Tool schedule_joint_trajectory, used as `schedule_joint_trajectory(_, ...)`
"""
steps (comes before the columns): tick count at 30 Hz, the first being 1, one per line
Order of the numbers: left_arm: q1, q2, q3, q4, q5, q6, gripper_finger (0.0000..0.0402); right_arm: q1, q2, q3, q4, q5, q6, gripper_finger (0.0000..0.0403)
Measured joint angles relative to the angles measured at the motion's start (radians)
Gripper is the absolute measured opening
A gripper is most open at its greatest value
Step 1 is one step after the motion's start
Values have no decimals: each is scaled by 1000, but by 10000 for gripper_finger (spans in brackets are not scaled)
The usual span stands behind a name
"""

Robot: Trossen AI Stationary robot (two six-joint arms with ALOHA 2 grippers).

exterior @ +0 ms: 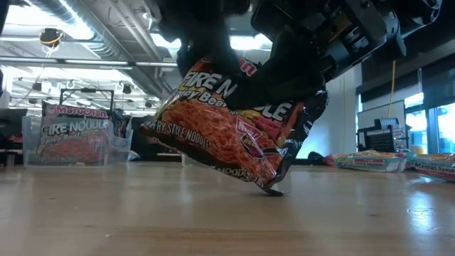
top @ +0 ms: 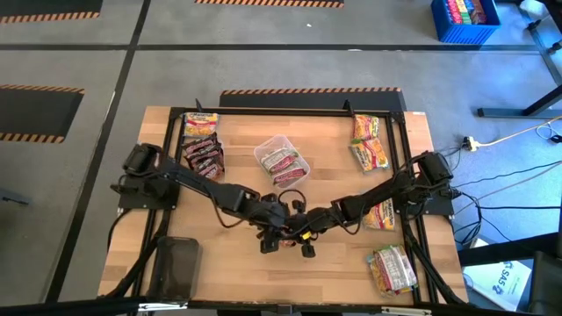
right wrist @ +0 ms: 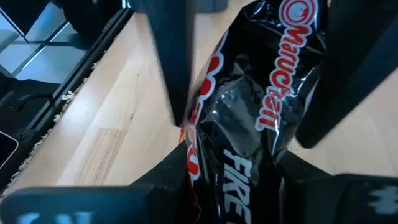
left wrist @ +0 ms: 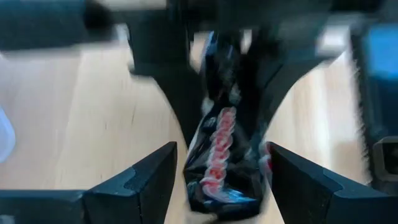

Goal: Sort Maruchan noodles
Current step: Put the black noodle pack into the left transparent bin

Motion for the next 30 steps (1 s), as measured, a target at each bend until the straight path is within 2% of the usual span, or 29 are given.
schedule_joint_trajectory(7, 10, 43, 43, -52, 17, 13, 220, 0, 0, 0, -10, 0, 0, 111)
schedule_joint_trajectory(14, 12, 38, 43, -58, 33, 12, 158, 0, 1, 0, 0, 18, 10, 118)
schedule_joint_trajectory(19, 8, 38, 43, -63, 36, 27, 123, 0, -5, -1, -5, 16, 4, 183)
schedule_joint_trajectory(24, -14, 33, 42, -98, 15, 23, 112, 8, -100, 1, -106, 19, -31, 253)
schedule_joint_trajectory(30, -66, -15, 42, -249, -77, -18, 111, 64, -204, -30, -169, 80, -55, 283)
